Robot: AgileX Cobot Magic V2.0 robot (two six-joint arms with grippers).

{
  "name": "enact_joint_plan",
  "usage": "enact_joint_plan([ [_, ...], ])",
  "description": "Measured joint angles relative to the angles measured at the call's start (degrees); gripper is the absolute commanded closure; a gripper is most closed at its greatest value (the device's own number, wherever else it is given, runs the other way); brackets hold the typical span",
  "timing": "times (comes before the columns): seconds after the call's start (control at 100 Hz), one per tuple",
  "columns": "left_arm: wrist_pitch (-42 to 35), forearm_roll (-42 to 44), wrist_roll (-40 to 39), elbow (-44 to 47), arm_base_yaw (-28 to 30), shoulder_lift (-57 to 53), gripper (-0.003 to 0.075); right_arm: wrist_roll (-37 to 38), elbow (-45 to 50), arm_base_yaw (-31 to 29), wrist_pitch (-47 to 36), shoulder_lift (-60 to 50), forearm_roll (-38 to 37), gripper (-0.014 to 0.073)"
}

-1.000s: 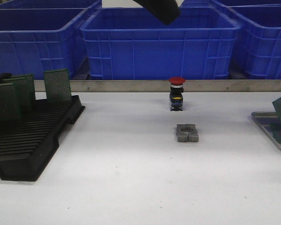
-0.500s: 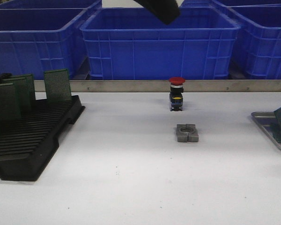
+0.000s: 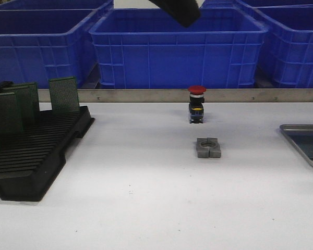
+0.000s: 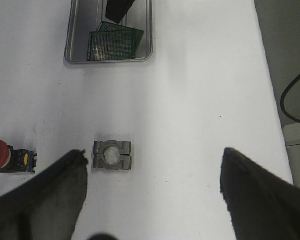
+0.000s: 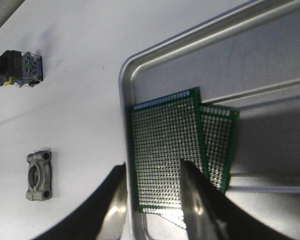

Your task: Place circuit board on tray

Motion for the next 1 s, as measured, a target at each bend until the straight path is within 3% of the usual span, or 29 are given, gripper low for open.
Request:
enact_joint_plan([
  [0.11,0.00,0.00,0.00,0.00,0.00,0.00,0.0204,0.00,0.00,0.00,-0.28,0.00,0.00,0.0164],
  [0.63,0.00,0.00,0.00,0.00,0.00,0.00,0.0206,-0.64,0.00,0.59,-0.18,-0.38,0.04,0.0164],
  [1.0,-1.19,1.33,-6.51,0.00,0.00,-2.44,0.0206,-3.74,0.00,7.05,-2.02,-11.58,0.04,0.0165],
])
